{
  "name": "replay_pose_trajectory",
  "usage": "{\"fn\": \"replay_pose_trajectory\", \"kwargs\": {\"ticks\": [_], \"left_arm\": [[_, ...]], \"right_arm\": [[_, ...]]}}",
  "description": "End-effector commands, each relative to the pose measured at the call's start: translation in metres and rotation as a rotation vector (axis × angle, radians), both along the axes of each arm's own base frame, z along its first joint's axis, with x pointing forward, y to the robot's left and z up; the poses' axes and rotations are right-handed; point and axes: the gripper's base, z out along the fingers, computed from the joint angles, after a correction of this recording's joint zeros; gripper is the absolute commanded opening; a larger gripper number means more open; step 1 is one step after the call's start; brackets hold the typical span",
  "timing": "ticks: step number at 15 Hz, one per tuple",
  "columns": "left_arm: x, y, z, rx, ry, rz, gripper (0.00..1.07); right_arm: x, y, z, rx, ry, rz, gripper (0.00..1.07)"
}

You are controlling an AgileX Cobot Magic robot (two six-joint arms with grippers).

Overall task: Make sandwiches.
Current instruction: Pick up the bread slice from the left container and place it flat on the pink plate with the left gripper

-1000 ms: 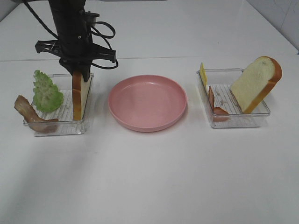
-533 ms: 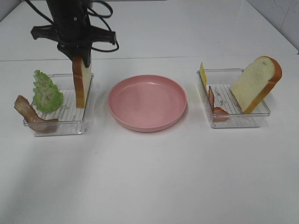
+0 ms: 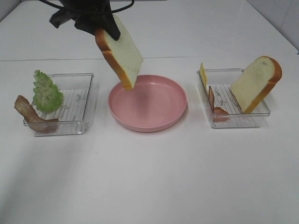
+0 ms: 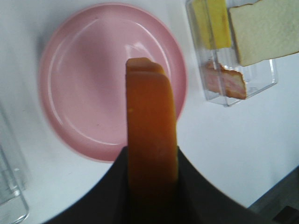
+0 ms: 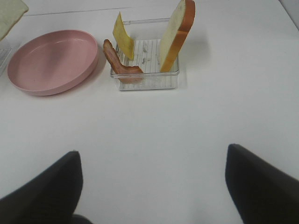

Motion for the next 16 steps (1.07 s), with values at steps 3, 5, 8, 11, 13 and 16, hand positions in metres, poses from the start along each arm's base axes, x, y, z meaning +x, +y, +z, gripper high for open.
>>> {"fn": "replay_pose_trajectory", "kwargs": {"ticks": [3, 5, 8, 11, 13, 16], "left_arm": [[0.023, -0.022, -0.055, -0.184, 0.084, 0.015, 0.00], [0.029, -0.025, -0.078, -0.195, 0.126, 0.034, 0.00], [0.040, -0.030, -0.116, -0.240, 0.180, 0.096, 0.00], [0.045, -0.035, -0.138, -0.293, 0.219, 0.148, 0.00], [0.044, -0.040, -0.154, -0.284, 0.243, 0.147, 0.00], [0.041, -0.047, -0.163, -0.269, 0.255, 0.128, 0.00]], "right_arm": [[-0.001, 0.000, 0.000, -0.006, -0.014, -0.001, 0.78], [-0.001, 0.000, 0.000, -0.006, -0.014, -0.001, 0.78], [-0.001, 0.000, 0.000, -0.006, -0.014, -0.001, 0.78], [-0.001, 0.000, 0.000, -0.006, -0.014, -0.001, 0.78], [-0.001, 0.000, 0.000, -0.006, -0.014, -0.001, 0.78], [-0.001, 0.000, 0.000, -0.006, -0.014, -0.001, 0.78]]}}
